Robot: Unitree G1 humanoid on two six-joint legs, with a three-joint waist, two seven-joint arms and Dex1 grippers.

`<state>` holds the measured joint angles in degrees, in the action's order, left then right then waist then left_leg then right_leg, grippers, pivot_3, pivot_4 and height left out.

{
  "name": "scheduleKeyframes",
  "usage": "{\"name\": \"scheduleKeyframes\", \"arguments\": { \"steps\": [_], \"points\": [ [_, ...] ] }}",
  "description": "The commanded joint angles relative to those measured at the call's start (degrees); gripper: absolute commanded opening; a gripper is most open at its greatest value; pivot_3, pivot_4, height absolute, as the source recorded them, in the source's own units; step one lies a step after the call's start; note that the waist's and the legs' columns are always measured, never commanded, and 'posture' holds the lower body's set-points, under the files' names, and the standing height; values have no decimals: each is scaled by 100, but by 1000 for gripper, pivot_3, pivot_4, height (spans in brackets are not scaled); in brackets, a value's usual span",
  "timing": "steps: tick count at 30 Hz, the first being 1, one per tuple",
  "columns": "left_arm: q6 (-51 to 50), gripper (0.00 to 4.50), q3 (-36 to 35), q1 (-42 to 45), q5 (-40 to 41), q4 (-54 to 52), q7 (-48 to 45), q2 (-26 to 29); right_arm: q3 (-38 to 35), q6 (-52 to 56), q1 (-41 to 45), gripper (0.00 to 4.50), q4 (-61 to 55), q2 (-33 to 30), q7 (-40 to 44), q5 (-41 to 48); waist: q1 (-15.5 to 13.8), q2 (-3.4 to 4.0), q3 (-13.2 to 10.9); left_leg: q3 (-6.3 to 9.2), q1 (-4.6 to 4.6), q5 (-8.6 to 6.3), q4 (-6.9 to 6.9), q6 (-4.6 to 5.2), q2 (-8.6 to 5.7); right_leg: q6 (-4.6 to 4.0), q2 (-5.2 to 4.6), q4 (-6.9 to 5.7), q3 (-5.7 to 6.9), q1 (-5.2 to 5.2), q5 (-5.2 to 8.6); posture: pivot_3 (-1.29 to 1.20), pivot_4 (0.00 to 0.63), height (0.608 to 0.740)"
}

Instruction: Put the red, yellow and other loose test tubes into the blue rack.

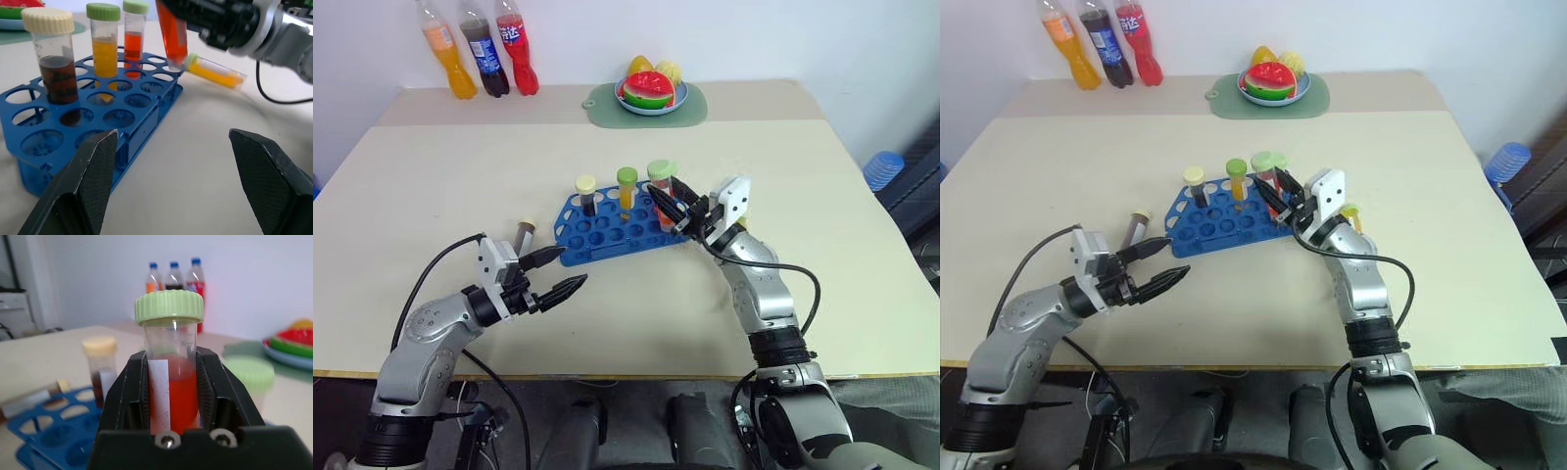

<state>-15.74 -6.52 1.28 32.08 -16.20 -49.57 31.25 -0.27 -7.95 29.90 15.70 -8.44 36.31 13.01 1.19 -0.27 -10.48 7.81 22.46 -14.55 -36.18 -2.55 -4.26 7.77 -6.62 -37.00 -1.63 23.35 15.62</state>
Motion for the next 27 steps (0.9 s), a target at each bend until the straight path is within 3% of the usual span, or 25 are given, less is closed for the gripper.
{"name": "scheduleKeyframes", "arguments": {
  "steps": [1, 11, 27],
  "points": [
    [20, 3759, -189, -79, 114, -294, 66, 8, 1, -519, 136, 790, 463, 79, -124, -165, 7, -1, 1, -1, -2, 1, 0, -1, -1, 0, 1, -1, 0, -1, 0, 0, 150, 740],
    [-66, 3759, -319, -158, 345, -442, -57, 147, -4, -1163, 338, 790, 1278, 93, -227, -245, 14, 0, 7, -2, -9, 4, 1, -7, -1, -3, 6, -6, 0, -5, -1, 0, 150, 740],
    [-113, 3759, -264, -54, 321, -433, -69, 153, -105, -1328, 158, 790, 1482, 42, -244, -162, 9, -2, 16, -1, -11, 5, 2, -8, -1, -4, 8, -6, 0, -8, -1, 0, 150, 740]
  ]
}}
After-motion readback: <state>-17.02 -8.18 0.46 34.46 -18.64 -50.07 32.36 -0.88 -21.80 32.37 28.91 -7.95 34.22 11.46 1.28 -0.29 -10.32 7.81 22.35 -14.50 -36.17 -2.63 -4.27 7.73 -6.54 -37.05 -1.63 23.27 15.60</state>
